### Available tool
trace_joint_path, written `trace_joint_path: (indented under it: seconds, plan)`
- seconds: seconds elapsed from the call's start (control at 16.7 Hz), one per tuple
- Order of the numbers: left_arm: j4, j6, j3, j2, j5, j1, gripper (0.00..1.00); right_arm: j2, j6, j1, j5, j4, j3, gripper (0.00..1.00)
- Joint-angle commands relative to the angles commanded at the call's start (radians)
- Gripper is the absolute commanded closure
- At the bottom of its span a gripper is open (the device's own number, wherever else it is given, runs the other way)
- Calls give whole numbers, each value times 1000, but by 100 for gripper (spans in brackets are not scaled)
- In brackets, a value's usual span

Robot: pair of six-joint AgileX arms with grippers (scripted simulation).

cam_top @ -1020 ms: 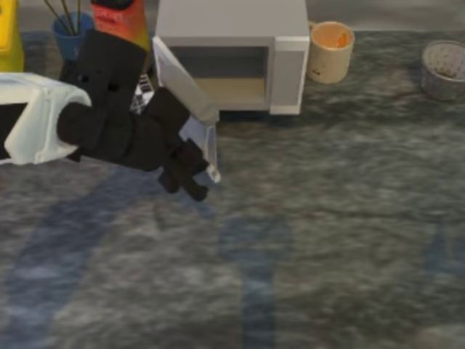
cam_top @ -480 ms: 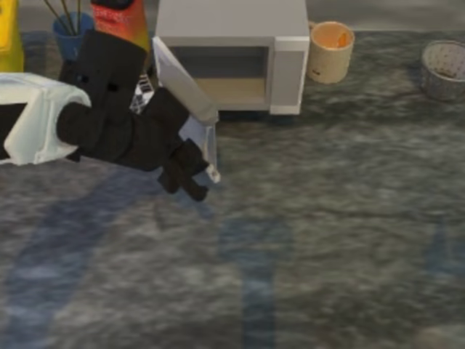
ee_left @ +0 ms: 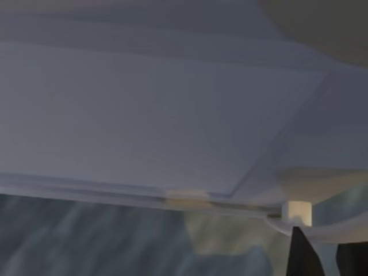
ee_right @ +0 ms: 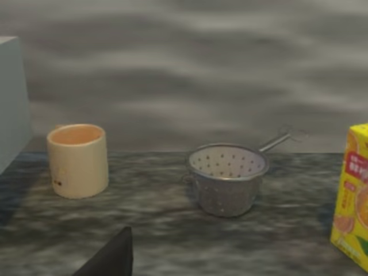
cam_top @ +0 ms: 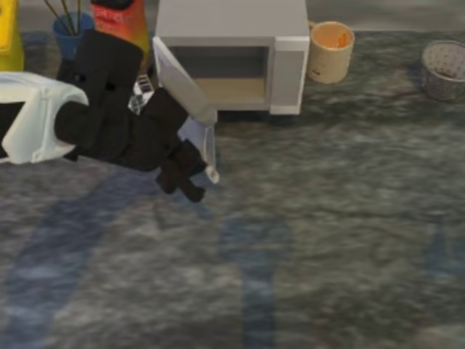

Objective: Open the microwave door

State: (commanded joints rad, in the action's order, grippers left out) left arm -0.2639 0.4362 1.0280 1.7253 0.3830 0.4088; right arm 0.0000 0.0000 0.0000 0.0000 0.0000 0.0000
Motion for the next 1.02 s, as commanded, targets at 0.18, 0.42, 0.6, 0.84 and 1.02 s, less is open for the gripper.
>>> trace_joint_path:
  seconds: [0.18, 0.42, 0.6, 0.84, 1.02]
  plan:
    - [-11, 37, 6, -5, 21, -17, 100, 0, 0, 0, 0, 0, 0, 0]
    - [-22, 57, 5, -5, 31, -28, 100, 0, 0, 0, 0, 0, 0, 0]
    - [-22, 57, 5, -5, 31, -28, 100, 0, 0, 0, 0, 0, 0, 0]
    - [-22, 57, 5, -5, 31, -28, 100, 0, 0, 0, 0, 0, 0, 0]
    - [-22, 57, 5, -5, 31, -28, 100, 0, 0, 0, 0, 0, 0, 0]
